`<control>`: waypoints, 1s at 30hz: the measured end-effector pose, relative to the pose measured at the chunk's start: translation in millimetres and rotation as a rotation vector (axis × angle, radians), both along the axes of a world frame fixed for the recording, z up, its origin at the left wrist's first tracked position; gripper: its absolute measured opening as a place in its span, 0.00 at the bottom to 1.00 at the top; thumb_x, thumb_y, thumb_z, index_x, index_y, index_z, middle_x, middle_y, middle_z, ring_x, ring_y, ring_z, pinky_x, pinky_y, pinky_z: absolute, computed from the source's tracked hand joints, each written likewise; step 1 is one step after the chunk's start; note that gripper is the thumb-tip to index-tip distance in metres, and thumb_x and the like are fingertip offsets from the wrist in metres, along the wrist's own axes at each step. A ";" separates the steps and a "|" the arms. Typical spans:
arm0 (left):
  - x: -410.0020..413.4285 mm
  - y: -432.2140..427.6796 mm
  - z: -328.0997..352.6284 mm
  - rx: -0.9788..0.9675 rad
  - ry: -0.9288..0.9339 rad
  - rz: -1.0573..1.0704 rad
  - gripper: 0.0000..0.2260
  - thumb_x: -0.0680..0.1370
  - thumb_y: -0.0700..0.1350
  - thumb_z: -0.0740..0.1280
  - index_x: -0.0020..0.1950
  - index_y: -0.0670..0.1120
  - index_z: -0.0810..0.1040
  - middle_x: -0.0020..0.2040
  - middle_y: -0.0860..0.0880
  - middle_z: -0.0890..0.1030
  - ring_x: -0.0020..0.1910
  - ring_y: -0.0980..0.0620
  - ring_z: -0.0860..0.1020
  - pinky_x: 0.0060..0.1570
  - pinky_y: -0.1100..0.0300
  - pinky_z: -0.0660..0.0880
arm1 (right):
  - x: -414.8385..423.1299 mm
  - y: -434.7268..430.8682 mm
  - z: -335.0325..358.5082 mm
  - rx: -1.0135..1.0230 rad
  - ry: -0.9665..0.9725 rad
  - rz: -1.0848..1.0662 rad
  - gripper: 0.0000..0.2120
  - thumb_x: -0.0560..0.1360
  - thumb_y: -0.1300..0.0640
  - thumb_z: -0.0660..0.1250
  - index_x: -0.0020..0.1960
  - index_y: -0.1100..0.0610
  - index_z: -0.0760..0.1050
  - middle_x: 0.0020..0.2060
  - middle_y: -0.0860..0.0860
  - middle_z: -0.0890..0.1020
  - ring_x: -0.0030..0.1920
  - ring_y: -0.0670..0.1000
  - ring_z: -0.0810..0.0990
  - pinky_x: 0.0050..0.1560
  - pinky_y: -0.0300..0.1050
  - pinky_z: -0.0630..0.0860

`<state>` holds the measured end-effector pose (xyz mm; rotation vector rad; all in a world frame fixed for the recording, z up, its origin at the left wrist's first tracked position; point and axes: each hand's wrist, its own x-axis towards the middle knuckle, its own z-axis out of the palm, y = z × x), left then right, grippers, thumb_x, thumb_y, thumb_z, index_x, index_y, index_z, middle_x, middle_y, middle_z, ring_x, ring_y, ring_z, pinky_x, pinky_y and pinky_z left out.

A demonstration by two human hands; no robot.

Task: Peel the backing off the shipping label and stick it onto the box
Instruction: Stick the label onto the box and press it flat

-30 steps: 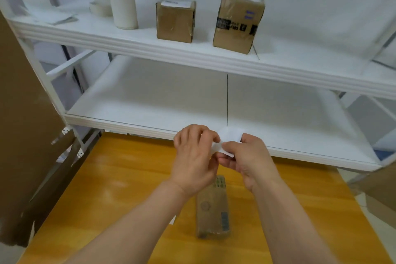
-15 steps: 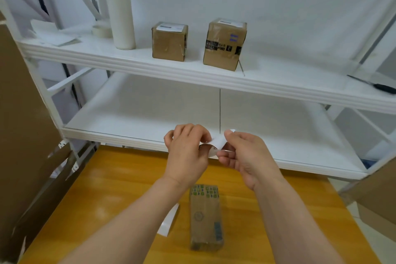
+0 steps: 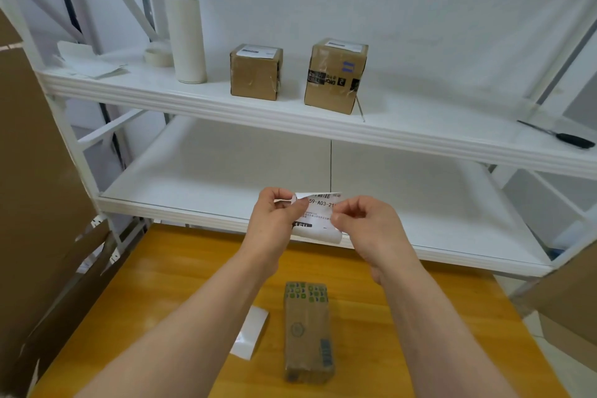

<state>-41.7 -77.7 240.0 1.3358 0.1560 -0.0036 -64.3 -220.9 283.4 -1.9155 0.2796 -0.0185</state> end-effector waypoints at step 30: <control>3.5 -15.6 -2.2 0.065 -0.163 -0.101 0.17 0.78 0.33 0.68 0.57 0.54 0.82 0.57 0.50 0.84 0.58 0.48 0.81 0.51 0.55 0.83 | 8.6 -26.3 0.0 0.098 -0.016 0.099 0.28 0.73 0.72 0.70 0.66 0.47 0.76 0.49 0.51 0.85 0.48 0.50 0.84 0.41 0.40 0.78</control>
